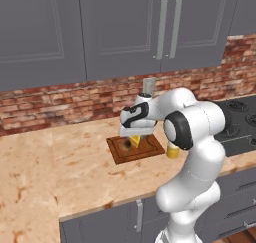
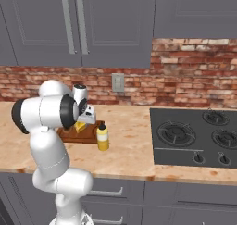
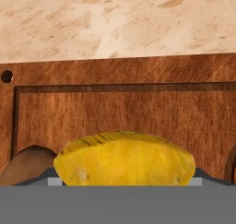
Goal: Retrieve the reheated potato from the microwave, then place the potato, cheese, and condiment on the cutting board.
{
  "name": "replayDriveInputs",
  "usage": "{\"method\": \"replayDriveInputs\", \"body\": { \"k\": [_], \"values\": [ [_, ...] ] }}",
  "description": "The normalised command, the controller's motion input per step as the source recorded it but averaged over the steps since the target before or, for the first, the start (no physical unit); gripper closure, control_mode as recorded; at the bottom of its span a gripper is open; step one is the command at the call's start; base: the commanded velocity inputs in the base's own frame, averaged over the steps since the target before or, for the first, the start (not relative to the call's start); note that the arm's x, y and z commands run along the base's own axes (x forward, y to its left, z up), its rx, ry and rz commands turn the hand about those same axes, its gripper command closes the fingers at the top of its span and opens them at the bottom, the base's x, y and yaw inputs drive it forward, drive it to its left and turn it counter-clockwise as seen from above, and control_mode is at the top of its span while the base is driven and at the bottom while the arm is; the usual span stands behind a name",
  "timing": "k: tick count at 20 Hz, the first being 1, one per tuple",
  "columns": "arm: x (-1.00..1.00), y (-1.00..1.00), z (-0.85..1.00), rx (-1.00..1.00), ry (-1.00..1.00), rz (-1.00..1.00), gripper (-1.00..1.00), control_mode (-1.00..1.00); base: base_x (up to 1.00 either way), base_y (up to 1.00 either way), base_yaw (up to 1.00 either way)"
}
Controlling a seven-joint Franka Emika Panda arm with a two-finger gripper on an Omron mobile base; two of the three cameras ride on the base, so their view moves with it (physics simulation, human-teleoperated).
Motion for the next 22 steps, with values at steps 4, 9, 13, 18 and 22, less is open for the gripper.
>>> {"method": "replayDriveInputs", "body": {
  "k": [4, 9, 13, 18, 22],
  "values": [
    [-0.06, 0.03, -0.22, 0.0, 0.0, 0.0, 1.0, -1.0, 0.0, 0.0, 0.0],
    [-0.1, 0.04, -0.29, 0.0, 0.0, 0.0, -1.0, -1.0, 0.0, 0.0, 0.0],
    [-0.1, 0.07, -0.23, 0.0, 0.0, 0.0, -1.0, -1.0, 0.0, 0.0, 0.0],
    [-0.15, 0.03, -0.08, 0.0, 0.0, 0.0, -1.0, -1.0, 0.0, 0.0, 0.0],
    [-0.1, 0.05, 0.0, 0.0, 0.0, 0.0, -1.0, -1.0, 0.0, 0.0, 0.0]
  ]
}}
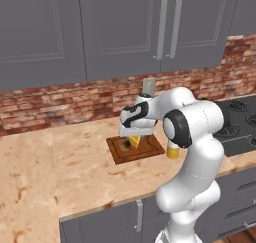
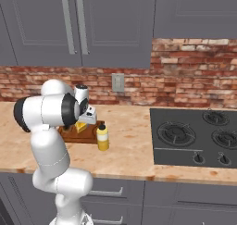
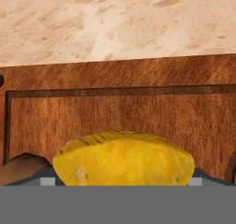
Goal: Retrieve the reheated potato from the microwave, then place the potato, cheese, and condiment on the cutting board.
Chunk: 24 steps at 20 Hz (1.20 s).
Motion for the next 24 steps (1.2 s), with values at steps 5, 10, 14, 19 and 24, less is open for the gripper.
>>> {"method": "replayDriveInputs", "body": {
  "k": [5, 10, 14, 19, 24],
  "values": [
    [-0.11, 0.01, 0.08, 0.0, 0.0, 0.0, -1.0, -1.0, 0.0, 0.0, 0.0],
    [-0.07, 0.0, 0.01, -0.01, 0.0, 0.0, -1.0, -1.0, 0.0, 0.0, 0.0],
    [0.0, 0.01, -0.09, -0.02, 0.0, -0.03, -1.0, -1.0, 0.0, 0.0, 0.0],
    [0.0, 0.03, -0.14, -0.03, 0.0, -0.04, -1.0, -1.0, 0.0, 0.0, 0.0],
    [0.02, 0.03, -0.13, -0.02, 0.0, -0.06, -1.0, -1.0, 0.0, 0.0, 0.0]
  ]
}}
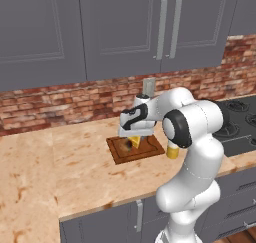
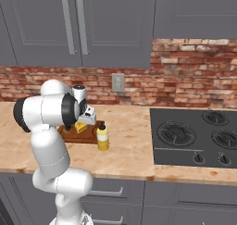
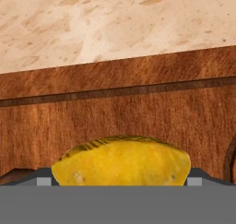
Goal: Retrieve the reheated potato from the microwave, then place the potato, cheese, and condiment on the cutting board.
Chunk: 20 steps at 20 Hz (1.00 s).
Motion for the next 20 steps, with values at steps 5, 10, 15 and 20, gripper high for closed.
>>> {"method": "replayDriveInputs", "body": {
  "k": [5, 10, 15, 20],
  "values": [
    [0.0, 0.0, -0.16, -0.02, 0.0, -0.06, -1.0, -1.0, 0.0, 0.0, 0.0],
    [0.03, 0.02, -0.23, -0.04, -0.1, -0.07, -1.0, -1.0, 0.0, 0.0, 0.0],
    [0.08, 0.03, -0.31, -0.07, -0.15, -0.09, -1.0, -1.0, 0.0, 0.0, 0.0],
    [0.19, 0.0, -0.2, -0.06, -0.19, -0.09, -1.0, -1.0, 0.0, 0.0, 0.0]
  ]
}}
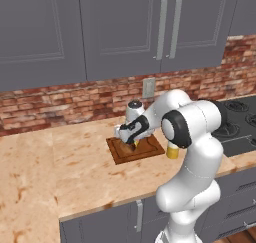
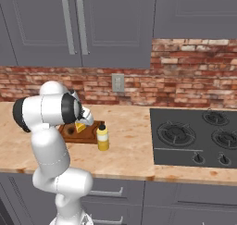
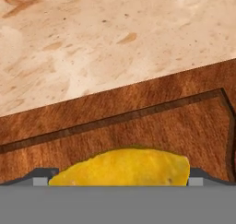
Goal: Retrieve the reheated potato from the microwave, then place the potato, cheese, and condiment on the cutting board.
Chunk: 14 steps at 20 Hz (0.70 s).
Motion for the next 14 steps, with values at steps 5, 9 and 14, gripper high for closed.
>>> {"method": "replayDriveInputs", "body": {
  "k": [5, 9, 14],
  "values": [
    [0.24, -0.02, -0.24, -0.03, -0.16, -0.11, -1.0, -1.0, 0.0, 0.0, 0.0],
    [0.04, -0.12, -0.22, 0.0, -0.11, -0.07, -1.0, -1.0, 0.0, 0.0, 0.0],
    [-0.2, -0.14, -0.13, 0.0, -0.15, 0.0, -1.0, -1.0, 0.0, 0.0, 0.0]
  ]
}}
